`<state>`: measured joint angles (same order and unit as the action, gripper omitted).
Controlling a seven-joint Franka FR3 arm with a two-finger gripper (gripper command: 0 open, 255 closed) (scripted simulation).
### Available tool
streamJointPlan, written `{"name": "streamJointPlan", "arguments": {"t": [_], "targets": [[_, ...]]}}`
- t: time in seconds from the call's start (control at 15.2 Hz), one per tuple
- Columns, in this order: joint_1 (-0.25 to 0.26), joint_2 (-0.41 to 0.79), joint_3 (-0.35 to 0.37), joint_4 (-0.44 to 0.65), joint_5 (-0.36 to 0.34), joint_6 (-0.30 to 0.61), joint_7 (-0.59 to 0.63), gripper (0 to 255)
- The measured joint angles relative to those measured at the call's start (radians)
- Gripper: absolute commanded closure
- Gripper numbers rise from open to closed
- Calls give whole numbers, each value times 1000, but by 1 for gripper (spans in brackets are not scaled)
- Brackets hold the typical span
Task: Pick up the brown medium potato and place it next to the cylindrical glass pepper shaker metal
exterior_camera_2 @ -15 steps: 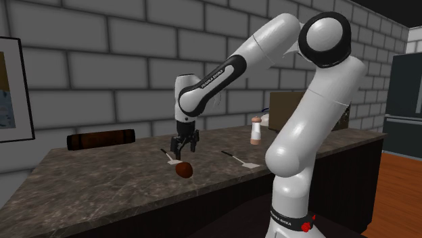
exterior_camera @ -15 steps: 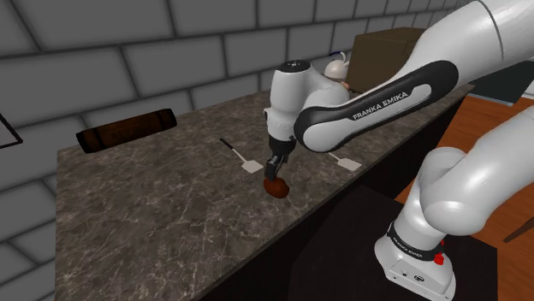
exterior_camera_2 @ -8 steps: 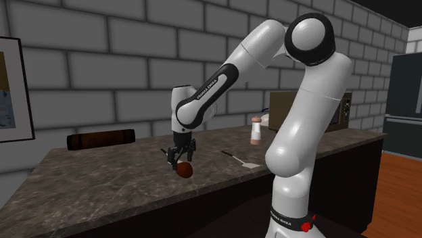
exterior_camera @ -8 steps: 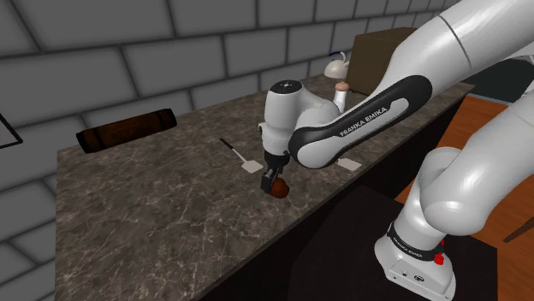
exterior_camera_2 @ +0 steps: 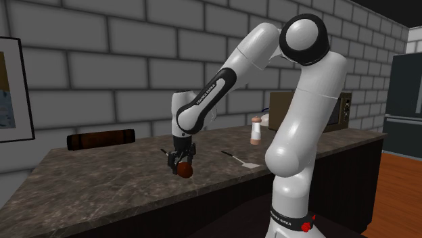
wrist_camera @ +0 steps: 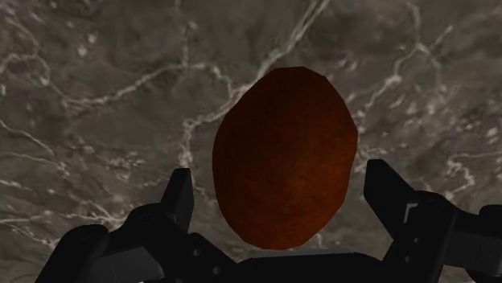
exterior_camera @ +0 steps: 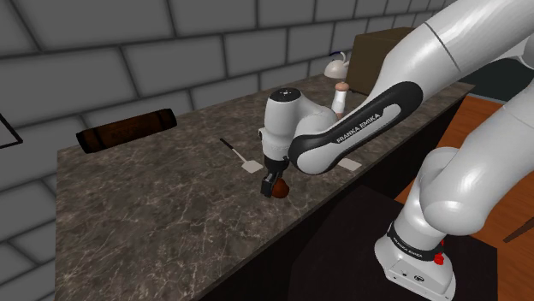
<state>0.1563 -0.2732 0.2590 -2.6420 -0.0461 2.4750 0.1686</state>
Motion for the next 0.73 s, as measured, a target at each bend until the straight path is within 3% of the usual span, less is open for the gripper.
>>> {"name": "streamJointPlan", "arguments": {"t": [0.07, 0.13, 0.73], "targets": [[0, 0, 0, 0, 0, 0, 0, 0], [0, 0, 0, 0, 0, 0, 0, 255], [0, 0, 0, 0, 0, 0, 0, 255]]}}
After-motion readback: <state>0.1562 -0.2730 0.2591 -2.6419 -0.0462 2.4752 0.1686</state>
